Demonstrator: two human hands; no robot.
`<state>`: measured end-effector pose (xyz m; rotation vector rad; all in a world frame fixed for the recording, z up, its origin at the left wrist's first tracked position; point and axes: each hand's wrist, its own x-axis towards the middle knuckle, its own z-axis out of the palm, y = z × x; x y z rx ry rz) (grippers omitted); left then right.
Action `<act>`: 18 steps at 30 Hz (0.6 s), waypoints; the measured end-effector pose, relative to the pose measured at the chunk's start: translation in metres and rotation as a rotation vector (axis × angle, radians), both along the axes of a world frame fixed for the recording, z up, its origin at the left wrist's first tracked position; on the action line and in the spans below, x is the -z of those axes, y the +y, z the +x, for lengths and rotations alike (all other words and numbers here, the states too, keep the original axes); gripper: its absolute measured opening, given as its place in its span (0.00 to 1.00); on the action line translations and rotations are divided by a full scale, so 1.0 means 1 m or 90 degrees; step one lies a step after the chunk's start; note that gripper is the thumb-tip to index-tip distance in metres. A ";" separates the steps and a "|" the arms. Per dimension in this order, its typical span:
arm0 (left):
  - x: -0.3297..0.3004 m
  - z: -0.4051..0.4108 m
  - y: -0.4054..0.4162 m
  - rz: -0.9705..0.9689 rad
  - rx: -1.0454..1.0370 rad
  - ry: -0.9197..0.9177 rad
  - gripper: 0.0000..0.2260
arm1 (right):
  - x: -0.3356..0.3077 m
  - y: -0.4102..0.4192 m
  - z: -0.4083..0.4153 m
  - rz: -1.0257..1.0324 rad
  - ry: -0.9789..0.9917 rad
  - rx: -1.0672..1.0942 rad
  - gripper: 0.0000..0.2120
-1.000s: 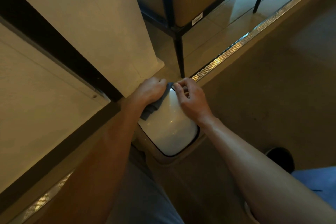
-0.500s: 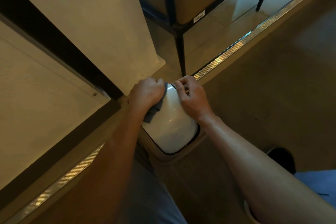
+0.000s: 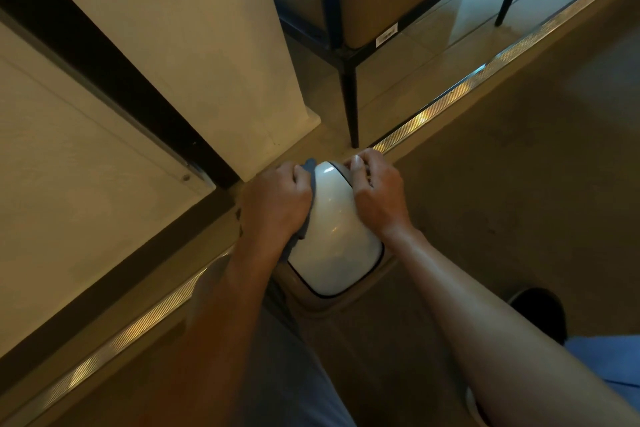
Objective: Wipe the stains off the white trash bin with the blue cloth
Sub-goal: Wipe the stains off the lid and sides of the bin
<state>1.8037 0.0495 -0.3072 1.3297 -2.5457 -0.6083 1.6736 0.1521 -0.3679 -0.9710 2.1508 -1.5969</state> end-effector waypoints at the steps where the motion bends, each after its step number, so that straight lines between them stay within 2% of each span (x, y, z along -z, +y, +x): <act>1: -0.001 -0.008 0.004 -0.015 0.005 0.005 0.15 | -0.001 0.001 0.001 -0.009 -0.008 0.017 0.11; 5: -0.001 -0.037 0.012 -0.074 0.089 -0.014 0.14 | -0.003 0.005 0.004 -0.047 -0.028 0.091 0.12; 8: -0.002 -0.041 0.013 -0.109 0.210 -0.027 0.18 | -0.004 0.007 0.005 -0.053 -0.034 0.138 0.12; 11: 0.001 -0.037 0.002 -0.085 0.304 -0.036 0.21 | -0.006 0.009 0.007 -0.042 -0.003 0.153 0.11; 14: 0.004 -0.047 -0.004 0.001 0.167 -0.044 0.19 | 0.001 0.019 0.015 -0.020 -0.009 0.159 0.10; 16: 0.007 -0.056 -0.003 0.004 0.064 -0.051 0.15 | 0.012 0.030 0.024 0.006 -0.027 0.167 0.10; 18: 0.009 -0.058 -0.004 -0.015 0.071 -0.067 0.14 | 0.020 0.036 0.030 0.028 -0.034 0.179 0.10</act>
